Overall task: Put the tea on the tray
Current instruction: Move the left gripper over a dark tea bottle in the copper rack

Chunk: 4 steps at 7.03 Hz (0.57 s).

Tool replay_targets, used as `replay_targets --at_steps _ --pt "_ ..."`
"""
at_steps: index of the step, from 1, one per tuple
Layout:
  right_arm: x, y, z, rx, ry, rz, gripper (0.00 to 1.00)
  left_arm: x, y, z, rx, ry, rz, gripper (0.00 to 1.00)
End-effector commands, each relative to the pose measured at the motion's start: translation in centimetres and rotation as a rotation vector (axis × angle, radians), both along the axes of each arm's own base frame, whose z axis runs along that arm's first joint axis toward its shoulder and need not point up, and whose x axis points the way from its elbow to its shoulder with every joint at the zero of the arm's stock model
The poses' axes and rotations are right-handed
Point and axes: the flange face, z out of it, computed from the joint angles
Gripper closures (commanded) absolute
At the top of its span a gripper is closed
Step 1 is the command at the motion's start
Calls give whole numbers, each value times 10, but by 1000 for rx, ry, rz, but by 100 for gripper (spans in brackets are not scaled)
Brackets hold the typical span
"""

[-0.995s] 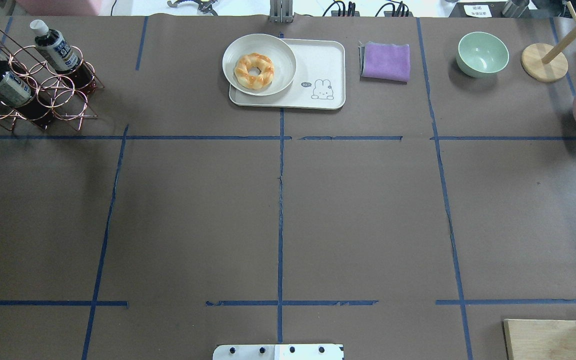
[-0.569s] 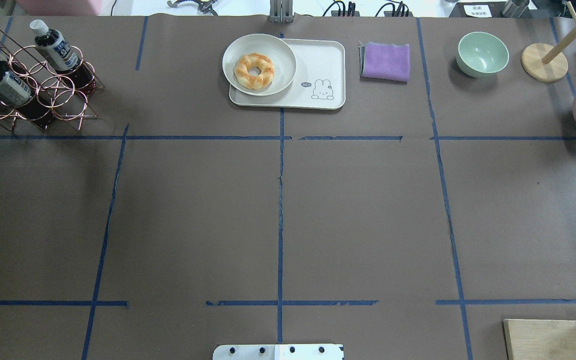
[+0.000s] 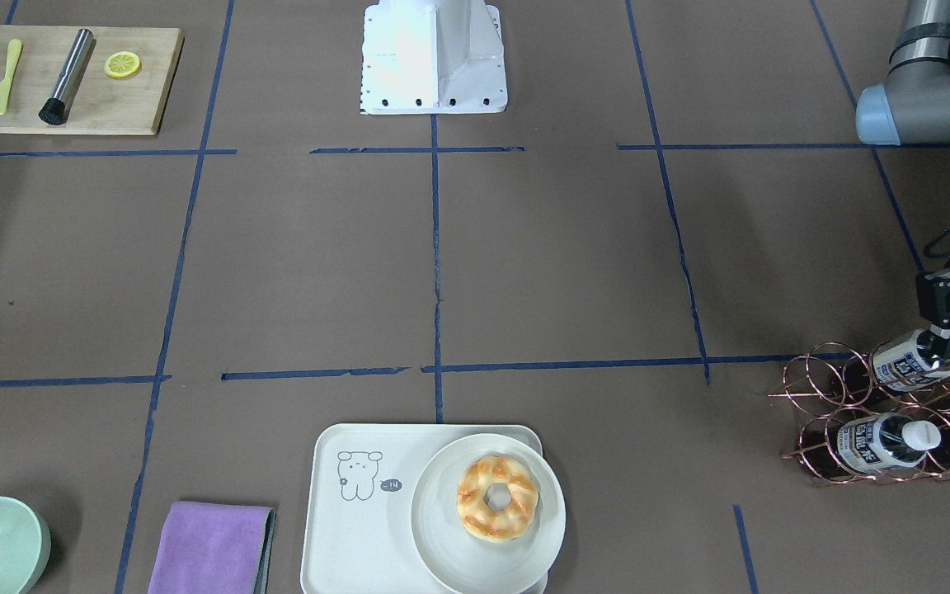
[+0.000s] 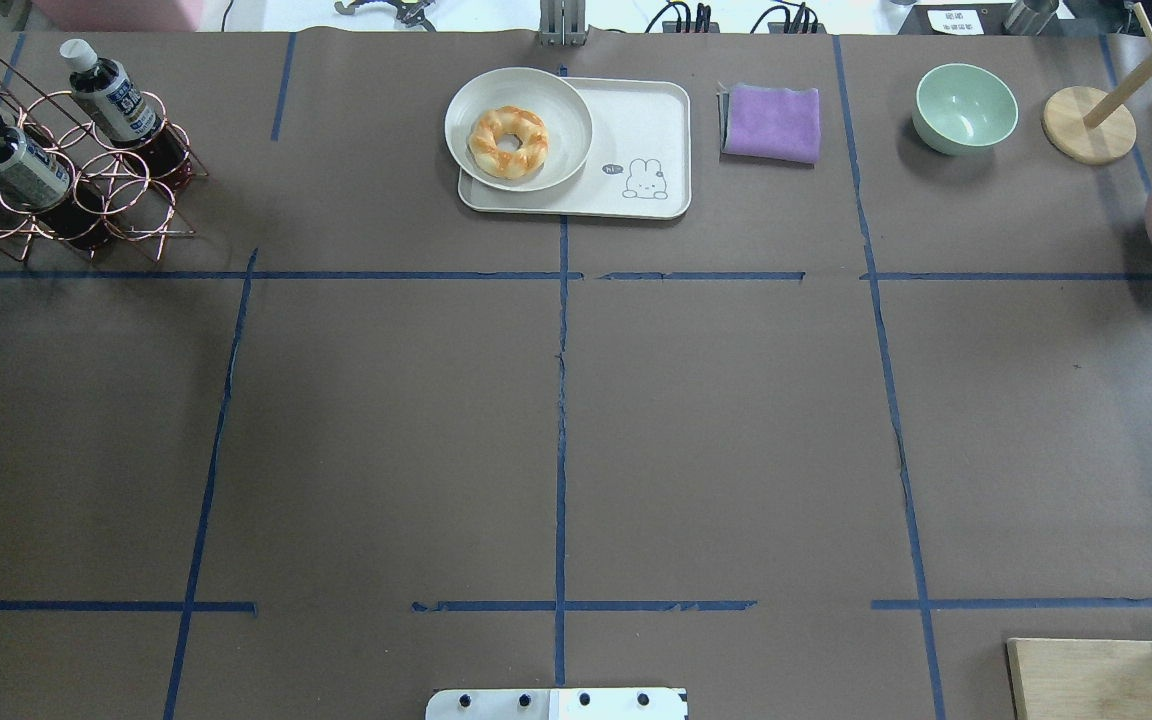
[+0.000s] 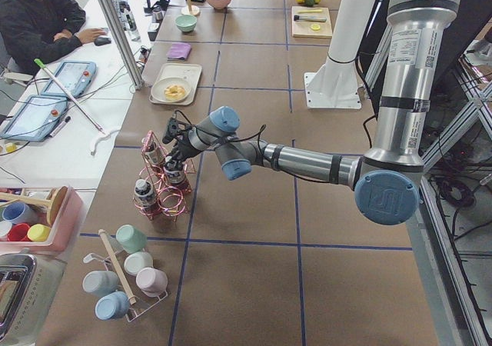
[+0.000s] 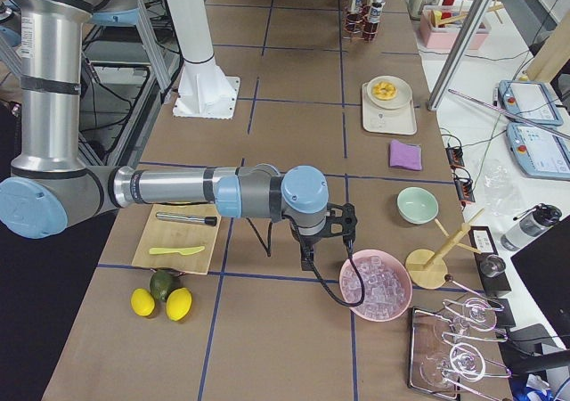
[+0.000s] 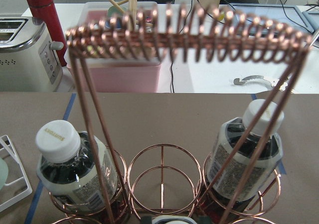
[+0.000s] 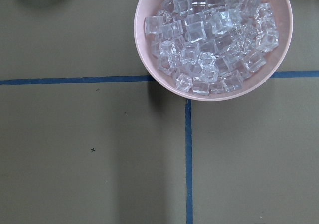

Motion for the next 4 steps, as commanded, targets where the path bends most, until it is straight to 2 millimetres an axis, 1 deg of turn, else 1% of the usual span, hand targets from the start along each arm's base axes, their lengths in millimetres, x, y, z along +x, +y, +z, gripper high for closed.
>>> replay_targets --at_steps 1,2,3,4 --pt "0 0 1 0 0 -1 0 -23 5 -22 21 31 -4 100" --pt "0 0 3 -5 0 -1 0 -51 4 -28 25 47 -31 100" --pt "0 0 4 -7 0 -1 0 -71 3 -32 33 53 -60 100" --pt "0 0 5 -8 -1 -1 0 -77 5 -44 51 61 -66 100"
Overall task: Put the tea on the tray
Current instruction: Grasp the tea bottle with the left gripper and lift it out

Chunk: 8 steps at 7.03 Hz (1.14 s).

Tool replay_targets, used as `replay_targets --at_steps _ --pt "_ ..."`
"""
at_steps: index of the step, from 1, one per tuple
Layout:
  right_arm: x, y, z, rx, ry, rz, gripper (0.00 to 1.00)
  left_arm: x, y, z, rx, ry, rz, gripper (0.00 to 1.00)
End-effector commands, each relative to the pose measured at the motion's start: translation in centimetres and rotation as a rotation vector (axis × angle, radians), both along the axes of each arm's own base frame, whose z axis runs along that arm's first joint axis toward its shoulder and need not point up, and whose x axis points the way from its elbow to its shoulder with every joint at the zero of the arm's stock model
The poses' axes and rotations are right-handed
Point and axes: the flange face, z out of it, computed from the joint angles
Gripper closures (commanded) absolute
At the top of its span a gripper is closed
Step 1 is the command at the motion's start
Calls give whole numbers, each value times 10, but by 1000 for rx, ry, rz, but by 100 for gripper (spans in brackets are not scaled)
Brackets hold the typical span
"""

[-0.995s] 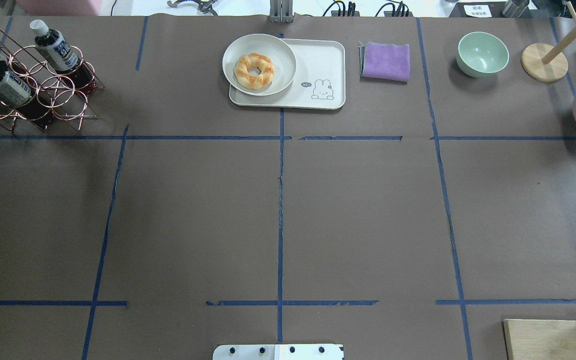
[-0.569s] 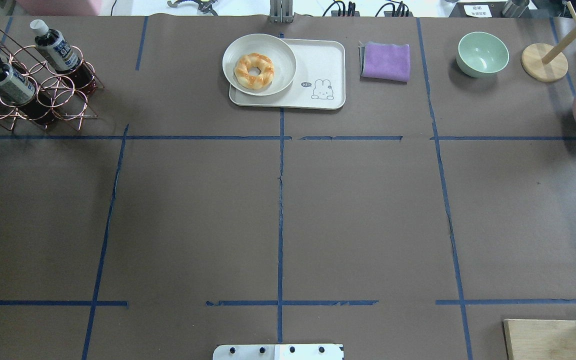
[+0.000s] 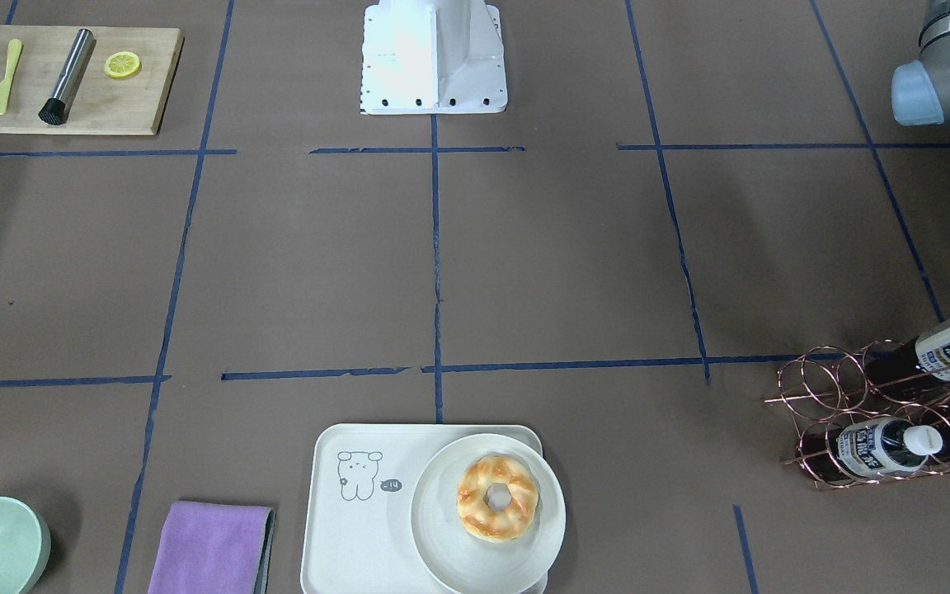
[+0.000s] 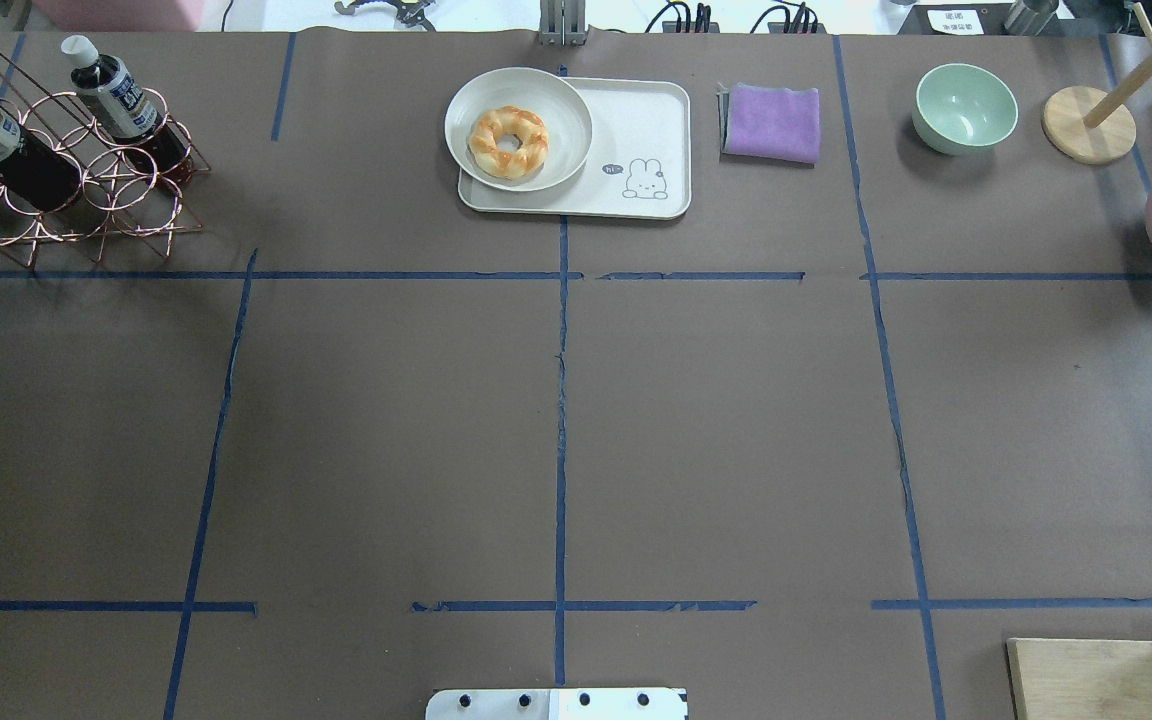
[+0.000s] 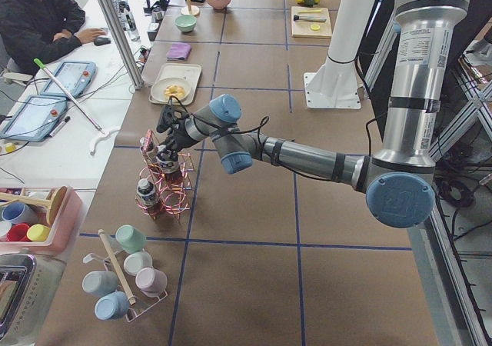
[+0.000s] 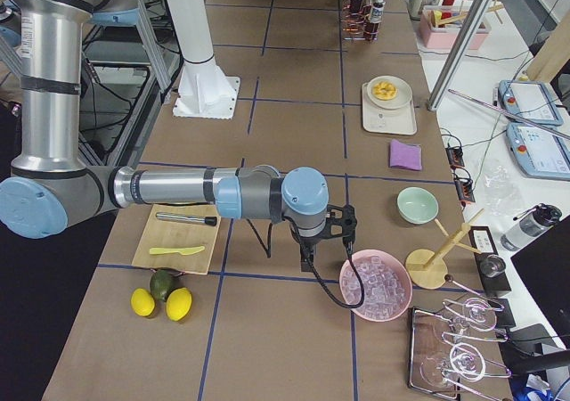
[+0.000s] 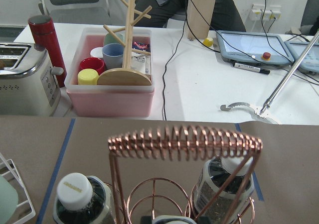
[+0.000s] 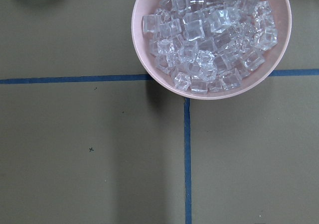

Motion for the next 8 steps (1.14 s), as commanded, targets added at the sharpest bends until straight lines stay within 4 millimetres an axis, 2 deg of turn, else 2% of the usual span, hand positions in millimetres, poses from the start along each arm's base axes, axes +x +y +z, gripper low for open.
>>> replay_targets --at_steps 1,2,3,4,5,6,8 --pt "0 0 2 -4 0 0 0 -28 6 -28 22 31 -7 100" --pt "0 0 2 -4 0 0 0 -51 14 -51 0 54 3 100" --pt "0 0 2 -4 0 0 0 -57 33 -79 -2 60 10 100" --pt "0 0 1 -2 0 0 0 -63 70 -99 -19 57 12 100" --pt "0 0 1 -3 0 1 0 -65 94 -123 -34 56 18 100" --pt "0 0 0 -3 -2 2 0 -44 116 -155 -36 59 72 100" --pt "0 0 0 -3 -3 1 0 17 137 -197 -48 46 110 100"
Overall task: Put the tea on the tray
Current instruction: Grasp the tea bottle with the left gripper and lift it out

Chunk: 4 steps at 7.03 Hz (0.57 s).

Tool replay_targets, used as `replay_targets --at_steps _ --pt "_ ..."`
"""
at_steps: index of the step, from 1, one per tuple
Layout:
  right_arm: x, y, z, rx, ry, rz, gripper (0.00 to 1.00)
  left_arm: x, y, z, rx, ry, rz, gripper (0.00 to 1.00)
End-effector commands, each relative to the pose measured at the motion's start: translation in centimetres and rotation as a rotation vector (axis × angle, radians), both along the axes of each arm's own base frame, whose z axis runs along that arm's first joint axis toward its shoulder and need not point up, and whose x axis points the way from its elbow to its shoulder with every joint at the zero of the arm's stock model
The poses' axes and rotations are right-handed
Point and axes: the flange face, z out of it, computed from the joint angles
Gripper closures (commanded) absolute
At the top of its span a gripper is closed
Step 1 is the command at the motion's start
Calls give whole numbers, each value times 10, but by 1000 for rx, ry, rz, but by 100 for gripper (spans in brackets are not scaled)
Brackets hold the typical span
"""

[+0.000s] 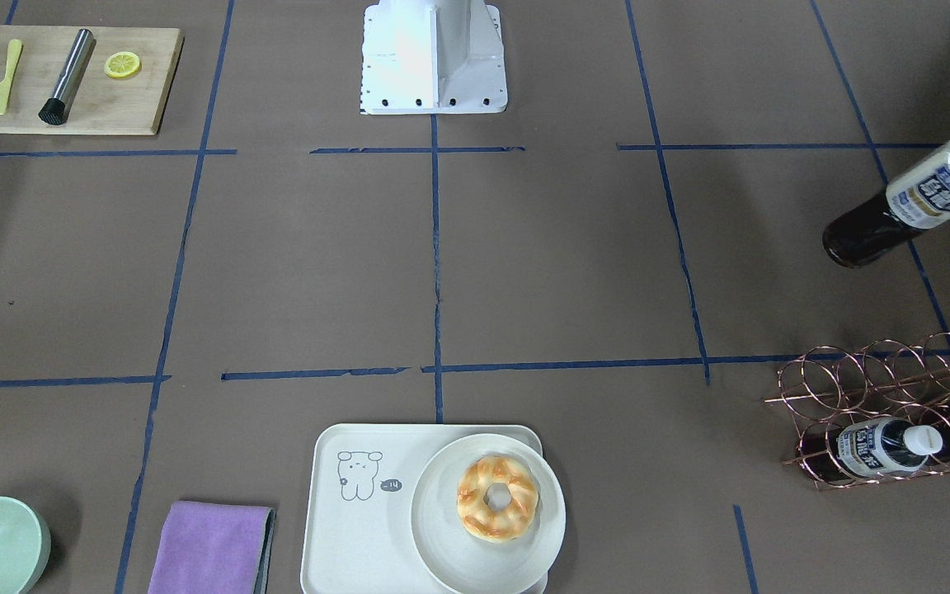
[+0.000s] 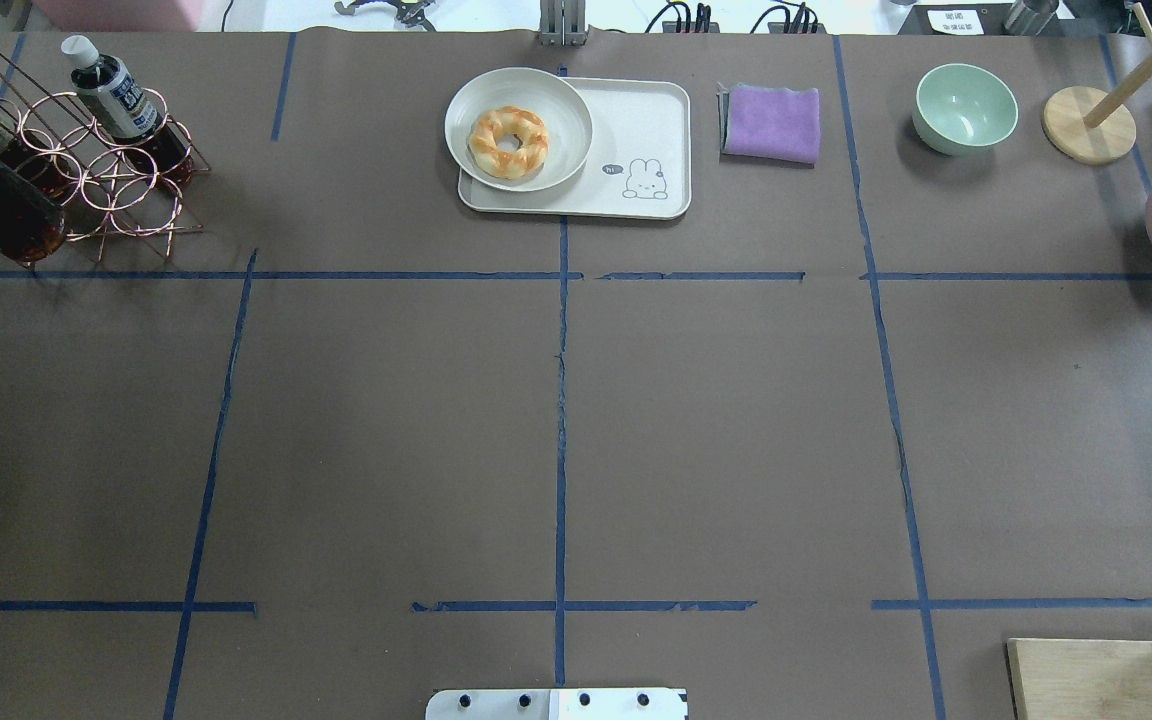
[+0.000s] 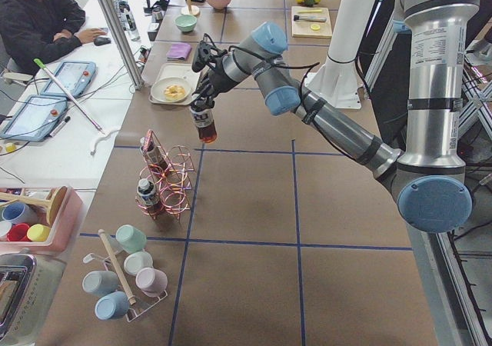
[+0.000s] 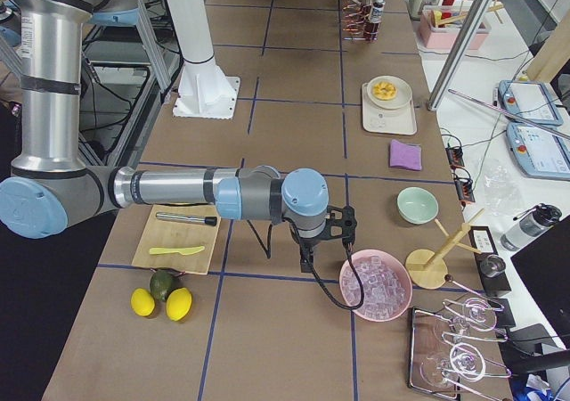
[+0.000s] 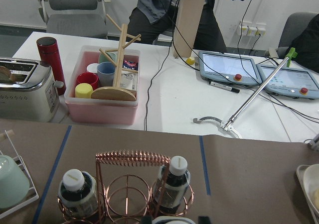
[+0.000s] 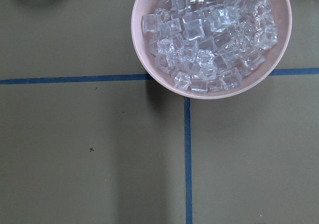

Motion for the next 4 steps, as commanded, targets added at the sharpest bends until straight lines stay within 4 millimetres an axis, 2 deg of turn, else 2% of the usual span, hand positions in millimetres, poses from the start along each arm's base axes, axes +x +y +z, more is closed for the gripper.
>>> replay_targets --at_steps 1,2,3,4 --pt "0 0 -3 7 1 -2 0 79 19 -44 -13 -3 14 100" --pt "0 0 -2 4 0 -1 0 135 30 -71 -11 -55 30 100" --pt "0 0 -2 4 0 -1 0 191 40 -116 -35 -51 18 100" --pt "0 0 -1 3 0 -1 0 245 66 -156 -50 -52 36 100"
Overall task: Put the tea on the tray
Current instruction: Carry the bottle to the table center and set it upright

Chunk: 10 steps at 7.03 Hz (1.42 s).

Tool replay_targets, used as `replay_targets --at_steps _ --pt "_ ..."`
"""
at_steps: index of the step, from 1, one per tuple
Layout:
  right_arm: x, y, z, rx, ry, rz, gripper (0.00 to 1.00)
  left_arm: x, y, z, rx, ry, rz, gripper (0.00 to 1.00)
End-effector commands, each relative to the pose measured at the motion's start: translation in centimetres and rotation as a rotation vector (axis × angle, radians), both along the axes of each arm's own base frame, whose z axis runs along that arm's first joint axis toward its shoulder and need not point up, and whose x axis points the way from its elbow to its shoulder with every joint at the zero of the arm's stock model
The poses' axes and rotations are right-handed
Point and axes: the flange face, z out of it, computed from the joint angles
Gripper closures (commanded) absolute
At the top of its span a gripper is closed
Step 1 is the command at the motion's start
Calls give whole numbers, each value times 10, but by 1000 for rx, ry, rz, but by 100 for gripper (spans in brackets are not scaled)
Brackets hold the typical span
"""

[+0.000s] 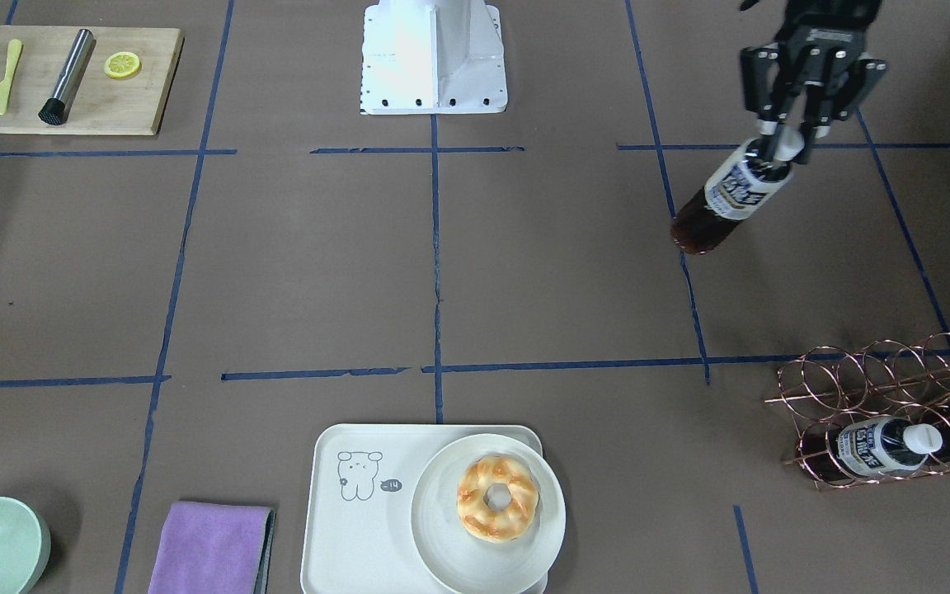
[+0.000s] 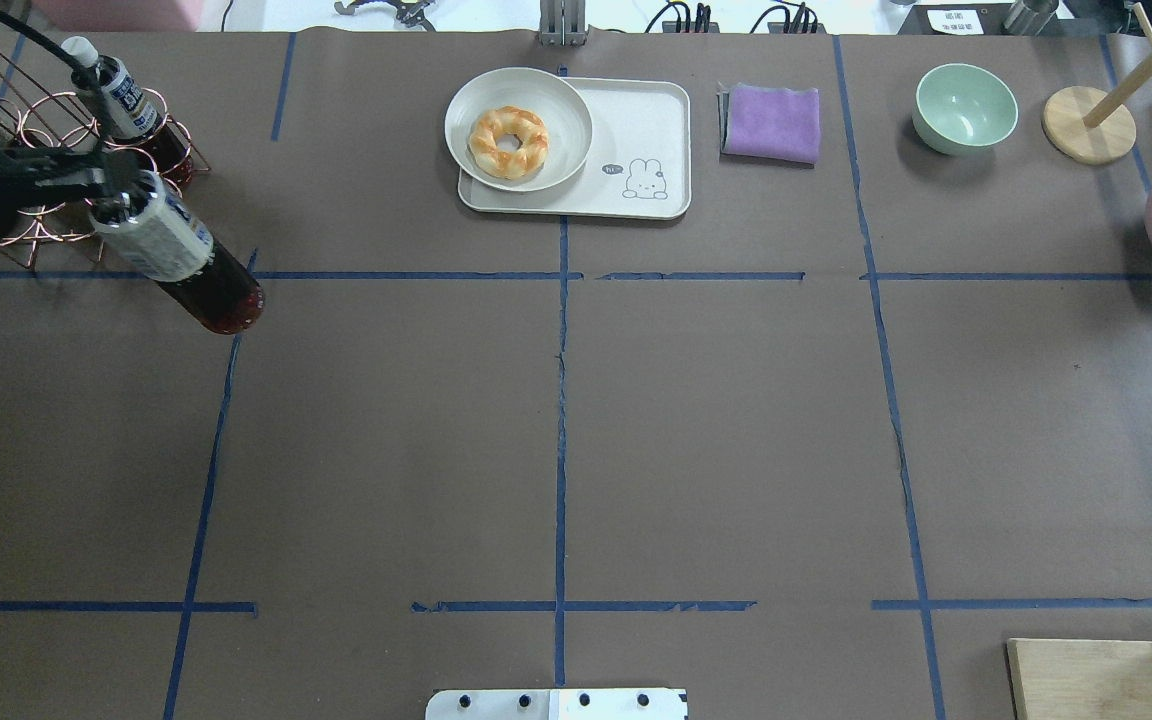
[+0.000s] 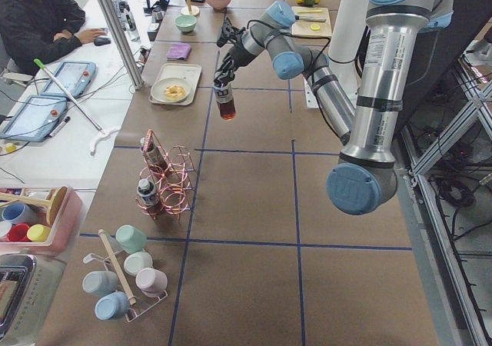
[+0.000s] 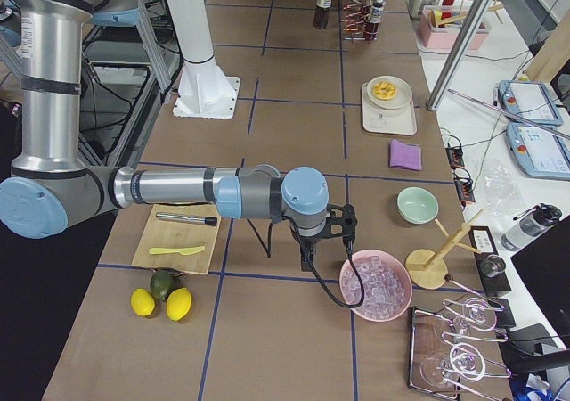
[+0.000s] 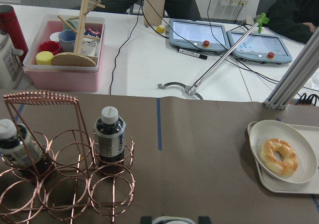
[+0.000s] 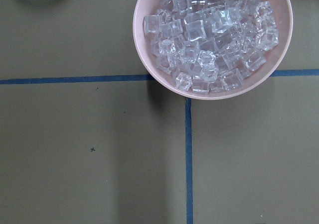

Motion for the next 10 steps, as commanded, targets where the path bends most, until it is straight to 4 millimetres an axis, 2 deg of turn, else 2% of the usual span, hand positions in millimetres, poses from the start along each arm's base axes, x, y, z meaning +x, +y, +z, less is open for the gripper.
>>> replay_targets --at_steps 1,2,4,5,7,8,10 --pt "-1 0 3 -5 1 -2 0 111 56 -64 -11 6 33 100" --pt "0 0 4 -8 1 -1 0 140 53 -70 -24 6 22 100" --pt "0 0 4 -8 -1 -1 0 212 26 -104 -63 18 -21 100" --pt "0 0 5 -9 -1 -1 0 233 17 -106 -59 27 -30 100" --pt "-1 0 7 -12 -1 -2 0 242 18 -107 -53 42 -22 100" --pt "-1 0 7 -11 -1 -3 0 252 27 -114 -49 52 -1 100" --pt "0 1 9 -16 -1 -2 0 279 31 -121 -34 48 -7 100"
